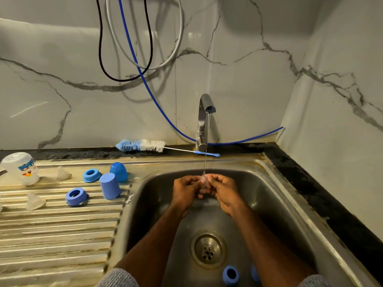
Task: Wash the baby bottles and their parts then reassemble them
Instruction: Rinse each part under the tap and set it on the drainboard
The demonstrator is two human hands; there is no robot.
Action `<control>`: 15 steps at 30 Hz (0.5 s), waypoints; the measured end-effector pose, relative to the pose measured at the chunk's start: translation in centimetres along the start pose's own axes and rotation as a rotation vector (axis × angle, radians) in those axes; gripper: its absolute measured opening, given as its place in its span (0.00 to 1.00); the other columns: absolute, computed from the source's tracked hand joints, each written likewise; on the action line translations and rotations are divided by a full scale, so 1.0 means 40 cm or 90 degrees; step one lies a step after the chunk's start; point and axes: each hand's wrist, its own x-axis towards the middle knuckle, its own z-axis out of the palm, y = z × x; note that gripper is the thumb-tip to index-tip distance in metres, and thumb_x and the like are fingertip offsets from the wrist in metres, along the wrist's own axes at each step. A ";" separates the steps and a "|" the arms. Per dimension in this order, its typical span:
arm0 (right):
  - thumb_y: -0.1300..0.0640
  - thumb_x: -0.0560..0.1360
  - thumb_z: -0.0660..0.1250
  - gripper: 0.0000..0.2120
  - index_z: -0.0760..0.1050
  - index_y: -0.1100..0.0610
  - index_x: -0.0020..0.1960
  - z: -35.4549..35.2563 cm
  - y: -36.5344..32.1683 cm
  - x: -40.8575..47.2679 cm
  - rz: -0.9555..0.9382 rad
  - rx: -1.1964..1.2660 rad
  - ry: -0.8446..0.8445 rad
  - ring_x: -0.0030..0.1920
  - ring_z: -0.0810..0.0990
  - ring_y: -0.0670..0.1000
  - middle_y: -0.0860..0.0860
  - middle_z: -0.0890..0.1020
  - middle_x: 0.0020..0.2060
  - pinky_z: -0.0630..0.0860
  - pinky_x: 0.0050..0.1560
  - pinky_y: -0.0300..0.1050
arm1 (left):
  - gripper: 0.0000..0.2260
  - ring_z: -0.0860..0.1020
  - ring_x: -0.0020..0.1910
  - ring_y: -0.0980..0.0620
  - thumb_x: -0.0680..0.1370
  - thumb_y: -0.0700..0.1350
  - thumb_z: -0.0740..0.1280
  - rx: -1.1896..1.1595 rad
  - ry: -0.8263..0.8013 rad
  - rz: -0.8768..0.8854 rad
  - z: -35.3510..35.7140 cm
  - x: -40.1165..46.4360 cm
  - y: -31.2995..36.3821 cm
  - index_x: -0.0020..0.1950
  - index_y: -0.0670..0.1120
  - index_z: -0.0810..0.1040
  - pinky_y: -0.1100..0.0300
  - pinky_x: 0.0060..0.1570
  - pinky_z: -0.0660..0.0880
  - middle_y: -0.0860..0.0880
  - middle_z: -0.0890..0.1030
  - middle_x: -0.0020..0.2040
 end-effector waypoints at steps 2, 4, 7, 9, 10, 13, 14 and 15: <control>0.65 0.80 0.65 0.07 0.82 0.60 0.53 0.004 0.000 0.001 -0.004 -0.008 -0.034 0.48 0.87 0.56 0.58 0.87 0.48 0.84 0.50 0.52 | 0.05 0.84 0.41 0.44 0.79 0.40 0.70 0.006 0.033 -0.019 0.001 0.003 -0.004 0.51 0.40 0.84 0.58 0.35 0.79 0.40 0.86 0.43; 0.66 0.80 0.66 0.08 0.82 0.59 0.54 0.009 0.004 -0.002 -0.022 -0.035 -0.057 0.51 0.86 0.56 0.56 0.87 0.49 0.83 0.53 0.53 | 0.07 0.85 0.40 0.45 0.80 0.42 0.70 -0.002 0.056 -0.040 0.002 0.006 -0.007 0.50 0.38 0.84 0.56 0.36 0.79 0.39 0.86 0.43; 0.62 0.79 0.68 0.06 0.83 0.56 0.54 0.018 0.010 -0.012 -0.075 -0.102 -0.012 0.48 0.87 0.52 0.52 0.87 0.47 0.83 0.48 0.47 | 0.09 0.83 0.39 0.44 0.80 0.41 0.69 -0.053 0.058 -0.075 0.008 0.006 -0.003 0.51 0.34 0.83 0.52 0.42 0.80 0.39 0.86 0.42; 0.59 0.79 0.69 0.05 0.83 0.56 0.52 0.030 0.017 -0.016 -0.106 -0.135 0.052 0.42 0.86 0.49 0.51 0.87 0.43 0.81 0.41 0.42 | 0.10 0.82 0.36 0.47 0.81 0.40 0.68 -0.083 0.049 -0.089 0.015 0.003 -0.001 0.51 0.33 0.82 0.55 0.39 0.80 0.39 0.84 0.40; 0.57 0.80 0.69 0.05 0.83 0.57 0.50 0.038 0.021 -0.015 -0.122 -0.163 0.091 0.39 0.85 0.48 0.52 0.87 0.41 0.81 0.39 0.41 | 0.09 0.81 0.35 0.50 0.80 0.40 0.68 -0.083 0.038 -0.090 0.018 0.000 -0.001 0.52 0.32 0.82 0.58 0.36 0.80 0.39 0.84 0.40; 0.54 0.80 0.68 0.09 0.81 0.57 0.45 0.051 0.025 -0.010 -0.141 -0.232 0.173 0.36 0.83 0.49 0.54 0.85 0.37 0.82 0.39 0.47 | 0.10 0.79 0.32 0.52 0.80 0.38 0.68 -0.081 0.017 -0.082 0.030 -0.009 0.001 0.53 0.30 0.82 0.61 0.35 0.78 0.39 0.82 0.40; 0.54 0.80 0.68 0.08 0.82 0.56 0.44 0.047 0.023 -0.009 -0.131 -0.216 0.158 0.36 0.83 0.49 0.53 0.85 0.36 0.82 0.39 0.47 | 0.10 0.79 0.32 0.52 0.81 0.38 0.67 -0.095 0.022 -0.085 0.032 -0.009 0.005 0.53 0.30 0.81 0.60 0.35 0.79 0.39 0.82 0.39; 0.55 0.80 0.68 0.07 0.82 0.55 0.45 0.041 0.019 -0.010 -0.117 -0.181 0.118 0.37 0.84 0.49 0.53 0.86 0.37 0.83 0.39 0.45 | 0.10 0.80 0.32 0.51 0.81 0.38 0.66 -0.115 0.034 -0.093 0.032 -0.007 0.010 0.53 0.30 0.81 0.60 0.35 0.79 0.39 0.82 0.39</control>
